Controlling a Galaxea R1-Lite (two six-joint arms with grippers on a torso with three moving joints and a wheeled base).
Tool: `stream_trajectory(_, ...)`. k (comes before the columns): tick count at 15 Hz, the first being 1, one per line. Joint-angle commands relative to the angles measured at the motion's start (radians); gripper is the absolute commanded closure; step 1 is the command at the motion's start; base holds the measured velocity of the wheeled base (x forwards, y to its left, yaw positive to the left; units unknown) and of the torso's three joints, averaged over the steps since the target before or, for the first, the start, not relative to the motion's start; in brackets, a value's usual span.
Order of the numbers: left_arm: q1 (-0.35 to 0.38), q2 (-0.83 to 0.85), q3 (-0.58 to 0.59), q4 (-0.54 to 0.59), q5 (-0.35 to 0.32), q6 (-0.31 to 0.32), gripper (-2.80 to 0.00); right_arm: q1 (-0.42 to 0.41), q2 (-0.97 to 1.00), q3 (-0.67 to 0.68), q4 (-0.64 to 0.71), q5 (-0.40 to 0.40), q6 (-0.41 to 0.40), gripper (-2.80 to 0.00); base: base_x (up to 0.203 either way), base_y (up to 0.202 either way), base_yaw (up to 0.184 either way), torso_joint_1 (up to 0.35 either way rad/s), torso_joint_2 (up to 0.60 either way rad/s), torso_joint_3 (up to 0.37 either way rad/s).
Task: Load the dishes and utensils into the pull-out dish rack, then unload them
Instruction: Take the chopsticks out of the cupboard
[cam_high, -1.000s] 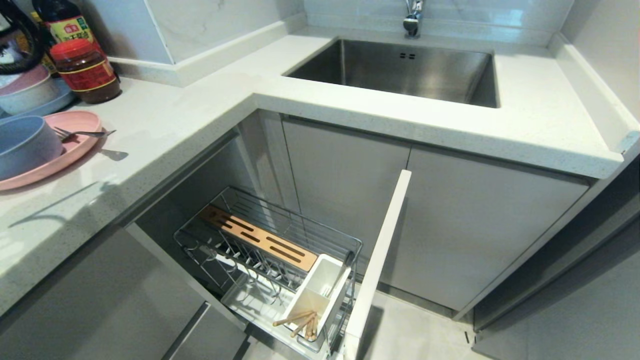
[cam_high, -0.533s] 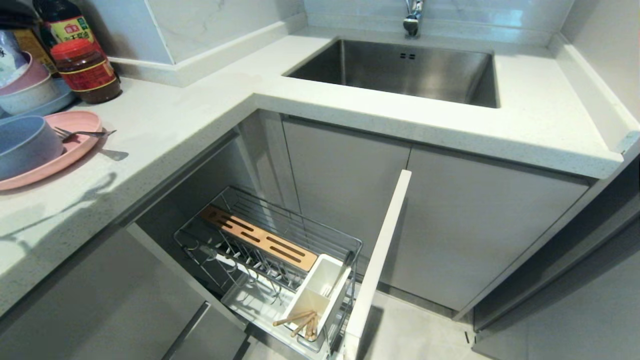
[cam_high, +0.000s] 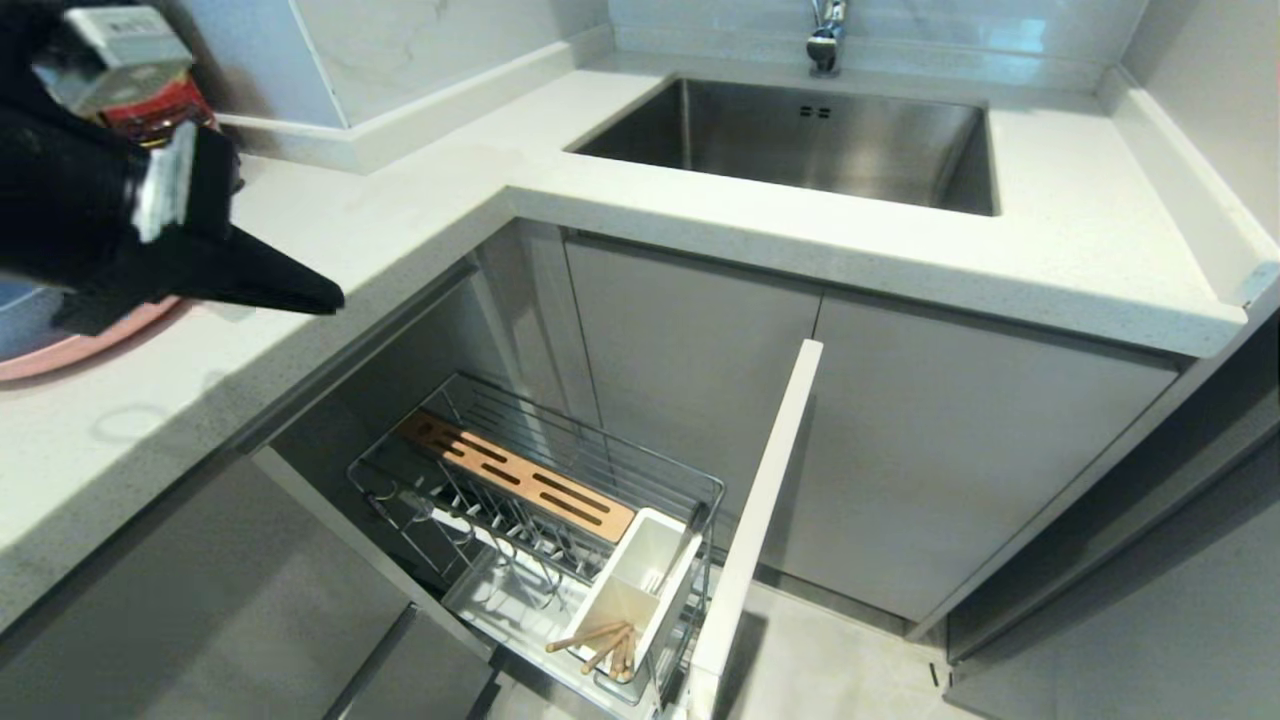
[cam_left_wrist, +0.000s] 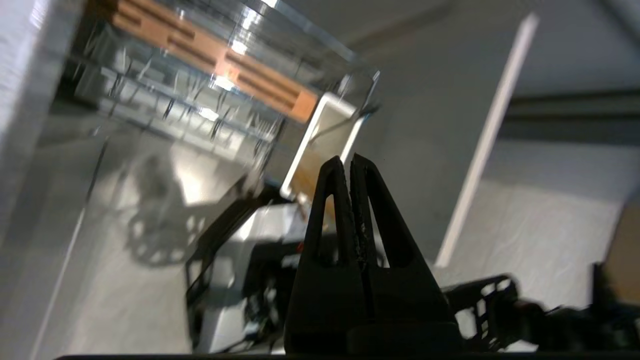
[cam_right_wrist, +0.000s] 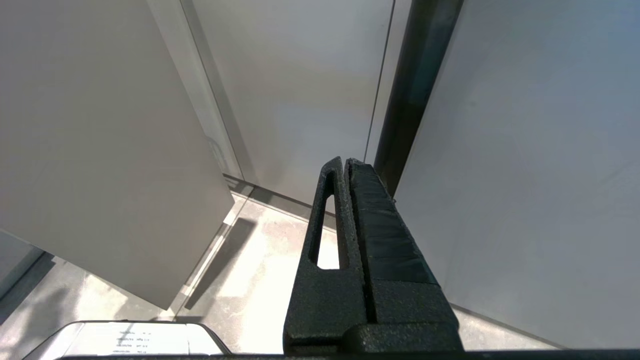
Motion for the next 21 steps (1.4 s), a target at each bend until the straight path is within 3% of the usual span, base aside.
stream_trajectory(1,-0.059,0.08,0.005,0.051,0.058,-0.001,0.0,0.0,0.0,0.0,0.0,0.0,0.0,0.0,0.0,0.0,0.0,0.0,0.0,0.0)
stream_trajectory(4,-0.149,0.157,0.034,0.156,0.177,-0.004,0.0,0.0,0.0,0.0,0.0,0.0,0.0,0.0,0.0,0.0,0.0,0.0,0.0,0.0)
stream_trajectory(8,-0.235,0.241,0.117,0.15,0.201,-0.007,0.0,0.0,0.0,0.0,0.0,0.0,0.0,0.0,0.0,0.0,0.0,0.0,0.0,0.0)
stream_trajectory(9,-0.243,0.258,0.128,0.145,0.202,-0.007,-2.8,0.0,0.0,0.0,0.0,0.0,0.0,0.0,0.0,0.0,0.0,0.0,0.0,0.0)
stream_trajectory(21,-0.267,0.488,0.206,0.136,0.26,-0.006,-2.8,0.0,0.0,0.0,0.0,0.0,0.0,0.0,0.0,0.0,0.0,0.0,0.0,0.0)
